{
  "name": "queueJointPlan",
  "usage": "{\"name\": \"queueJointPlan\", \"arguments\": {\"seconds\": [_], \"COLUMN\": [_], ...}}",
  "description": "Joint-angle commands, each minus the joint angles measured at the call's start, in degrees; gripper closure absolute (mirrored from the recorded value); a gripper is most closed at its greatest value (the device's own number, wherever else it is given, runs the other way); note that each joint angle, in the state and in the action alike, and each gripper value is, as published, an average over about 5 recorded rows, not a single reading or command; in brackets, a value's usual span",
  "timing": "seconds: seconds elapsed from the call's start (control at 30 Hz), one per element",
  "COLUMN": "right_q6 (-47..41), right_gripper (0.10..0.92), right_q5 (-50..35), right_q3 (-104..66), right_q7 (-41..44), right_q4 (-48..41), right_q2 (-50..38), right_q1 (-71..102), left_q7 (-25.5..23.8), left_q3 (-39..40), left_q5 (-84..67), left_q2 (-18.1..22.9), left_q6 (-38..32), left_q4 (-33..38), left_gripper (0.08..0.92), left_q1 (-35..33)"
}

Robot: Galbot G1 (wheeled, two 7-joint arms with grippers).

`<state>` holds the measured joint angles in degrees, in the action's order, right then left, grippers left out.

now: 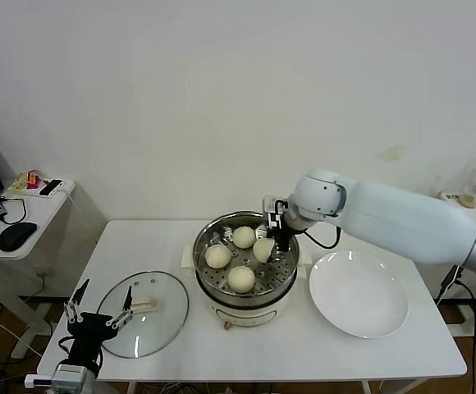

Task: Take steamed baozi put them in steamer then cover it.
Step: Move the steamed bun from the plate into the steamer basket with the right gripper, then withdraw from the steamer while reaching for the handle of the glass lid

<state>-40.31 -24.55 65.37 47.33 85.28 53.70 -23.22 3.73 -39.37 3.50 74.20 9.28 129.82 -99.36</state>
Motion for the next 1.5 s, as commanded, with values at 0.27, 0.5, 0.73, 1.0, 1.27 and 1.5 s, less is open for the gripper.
{"name": "queueJointPlan", "arguments": {"seconds": [0.27, 0.5, 0.73, 1.0, 1.27, 1.5], "right_q6": [-0.5, -0.5, -0.9, -1.0, 8.9, 27.2], "right_gripper": [0.397, 0.389, 0.292, 0.203, 0.203, 0.203], "right_q5": [6.3, 5.6, 3.5, 0.3, -5.9, 2.9], "right_q3": [-1.8, -2.6, -4.1, -8.6, -31.9, -62.0], "right_q7": [0.2, 0.0, -0.5, -5.5, -34.8, -45.7], "right_q4": [-5.3, -5.1, -1.6, 6.9, 16.0, 19.2], "right_q2": [2.4, 2.2, 0.1, -6.2, -15.4, -13.3], "right_q1": [5.0, 5.4, 3.2, 1.9, 25.2, 56.6], "left_q7": [0.0, 0.0, 0.0, -0.1, -0.2, -0.1], "left_q3": [-0.1, -0.3, -0.1, 0.2, 0.8, 1.7], "left_q5": [-0.1, -0.1, 0.0, -0.3, -1.4, -1.5], "left_q2": [-0.3, -0.2, 0.0, -0.2, -0.6, -0.5], "left_q6": [0.0, 0.0, 0.0, 0.1, -0.3, -1.1], "left_q4": [-0.3, -0.2, -0.2, -0.4, -1.5, -2.1], "left_gripper": [0.177, 0.177, 0.177, 0.177, 0.177, 0.177], "left_q1": [0.2, 0.2, 0.4, 0.9, 1.4, 1.6]}}
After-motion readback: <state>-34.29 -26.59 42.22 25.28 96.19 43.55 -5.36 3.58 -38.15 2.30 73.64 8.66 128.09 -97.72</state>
